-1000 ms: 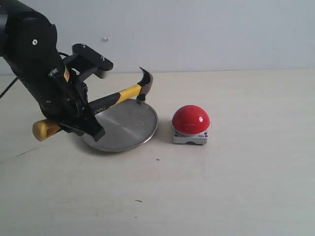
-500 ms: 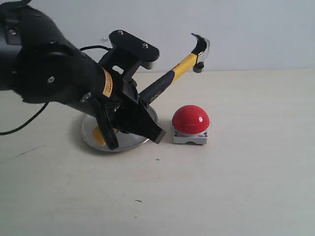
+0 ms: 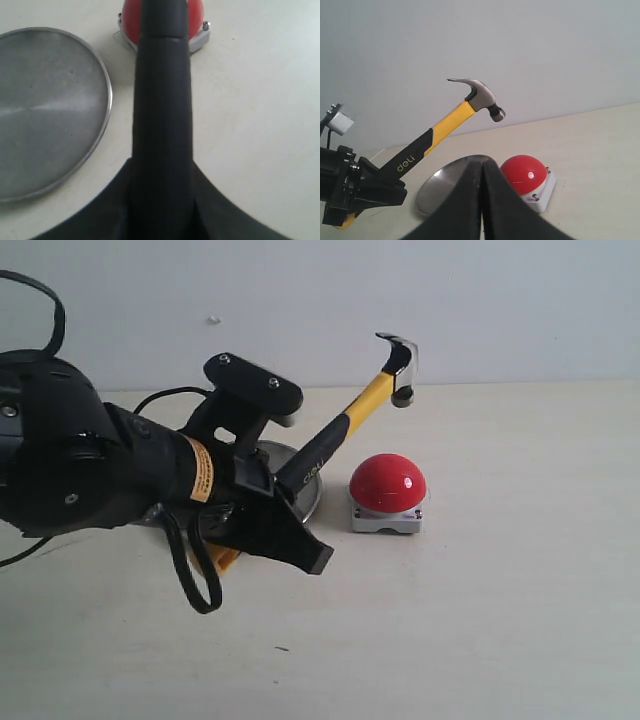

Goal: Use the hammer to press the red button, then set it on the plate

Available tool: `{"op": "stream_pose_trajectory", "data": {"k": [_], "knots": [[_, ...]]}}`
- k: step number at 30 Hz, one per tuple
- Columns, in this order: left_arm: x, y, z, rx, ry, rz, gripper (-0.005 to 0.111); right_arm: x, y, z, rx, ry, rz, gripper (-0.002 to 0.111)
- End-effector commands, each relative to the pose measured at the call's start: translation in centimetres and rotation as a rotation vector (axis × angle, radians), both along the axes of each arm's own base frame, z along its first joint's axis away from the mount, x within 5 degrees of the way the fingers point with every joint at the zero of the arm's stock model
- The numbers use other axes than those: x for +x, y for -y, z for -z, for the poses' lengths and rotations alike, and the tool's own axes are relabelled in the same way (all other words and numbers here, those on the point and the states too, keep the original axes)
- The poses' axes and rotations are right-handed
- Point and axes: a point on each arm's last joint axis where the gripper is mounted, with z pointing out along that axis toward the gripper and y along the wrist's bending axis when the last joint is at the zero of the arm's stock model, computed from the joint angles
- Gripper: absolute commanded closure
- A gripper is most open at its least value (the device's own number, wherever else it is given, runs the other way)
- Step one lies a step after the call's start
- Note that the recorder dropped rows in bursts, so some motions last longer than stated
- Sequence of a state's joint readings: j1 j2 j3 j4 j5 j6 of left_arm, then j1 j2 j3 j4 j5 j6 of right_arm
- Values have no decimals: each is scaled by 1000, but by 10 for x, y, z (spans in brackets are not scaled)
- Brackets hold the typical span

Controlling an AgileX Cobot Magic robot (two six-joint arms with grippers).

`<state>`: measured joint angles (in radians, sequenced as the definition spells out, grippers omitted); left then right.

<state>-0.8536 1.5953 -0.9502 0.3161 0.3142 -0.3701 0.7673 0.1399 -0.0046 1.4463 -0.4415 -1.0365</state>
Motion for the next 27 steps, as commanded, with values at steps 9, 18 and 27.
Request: {"op": "stream_pose_trajectory", "data": {"k": [9,18,27], "knots": [[10,10,-89,-160,201,21,107,0,1,1,-13,8,7,108],[12,14,-46,-88,106,19,107,0,1,1,-15,9,7,108],[19,21,56,48,-120,-27,107,0,1,1,-15,9,7,108]]}}
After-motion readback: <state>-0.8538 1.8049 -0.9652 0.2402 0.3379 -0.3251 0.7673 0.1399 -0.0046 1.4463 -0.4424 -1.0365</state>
